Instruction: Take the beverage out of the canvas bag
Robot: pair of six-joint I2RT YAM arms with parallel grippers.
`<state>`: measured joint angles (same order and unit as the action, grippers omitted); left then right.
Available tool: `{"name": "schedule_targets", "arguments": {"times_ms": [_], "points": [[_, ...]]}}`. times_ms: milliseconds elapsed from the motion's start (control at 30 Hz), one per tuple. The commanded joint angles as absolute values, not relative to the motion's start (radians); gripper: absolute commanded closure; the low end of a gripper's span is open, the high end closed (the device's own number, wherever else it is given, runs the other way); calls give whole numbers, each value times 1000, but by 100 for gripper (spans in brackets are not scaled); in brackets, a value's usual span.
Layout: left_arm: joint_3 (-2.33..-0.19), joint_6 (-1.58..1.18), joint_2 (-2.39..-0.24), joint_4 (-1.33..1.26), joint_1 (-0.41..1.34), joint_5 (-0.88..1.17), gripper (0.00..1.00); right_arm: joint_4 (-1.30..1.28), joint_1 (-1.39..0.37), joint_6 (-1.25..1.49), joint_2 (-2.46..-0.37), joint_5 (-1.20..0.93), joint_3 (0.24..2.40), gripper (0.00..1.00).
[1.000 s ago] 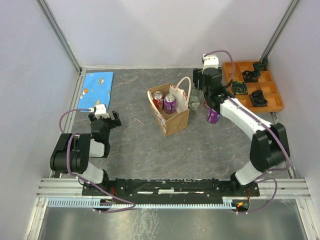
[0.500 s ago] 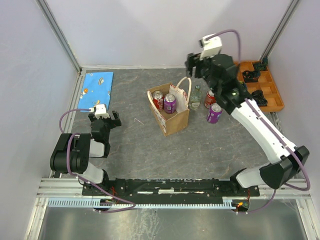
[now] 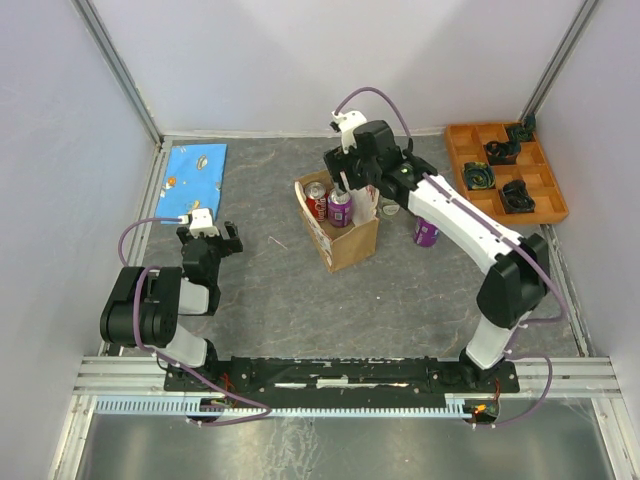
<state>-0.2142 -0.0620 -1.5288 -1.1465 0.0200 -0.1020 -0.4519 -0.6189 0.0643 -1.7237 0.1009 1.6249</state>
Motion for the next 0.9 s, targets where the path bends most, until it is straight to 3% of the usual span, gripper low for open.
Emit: {"name": "schedule_targets", "arguments": {"times_ms": [0, 400, 533, 867], "points": [[-234, -18, -1519, -1180, 25, -113, 1, -484, -619, 87, -1779, 57, 1705, 16], [-234, -18, -1519, -1179, 24, -113, 1, -505, -622, 80, -1904, 81, 1719, 12], [-234, -18, -1520, -1181, 25, -112, 1, -505, -623, 77, -1929, 81, 1718, 1], [-233, -18, -1519, -1180, 25, -112, 1, -500, -623, 74, -2005, 93, 1730, 1]]}}
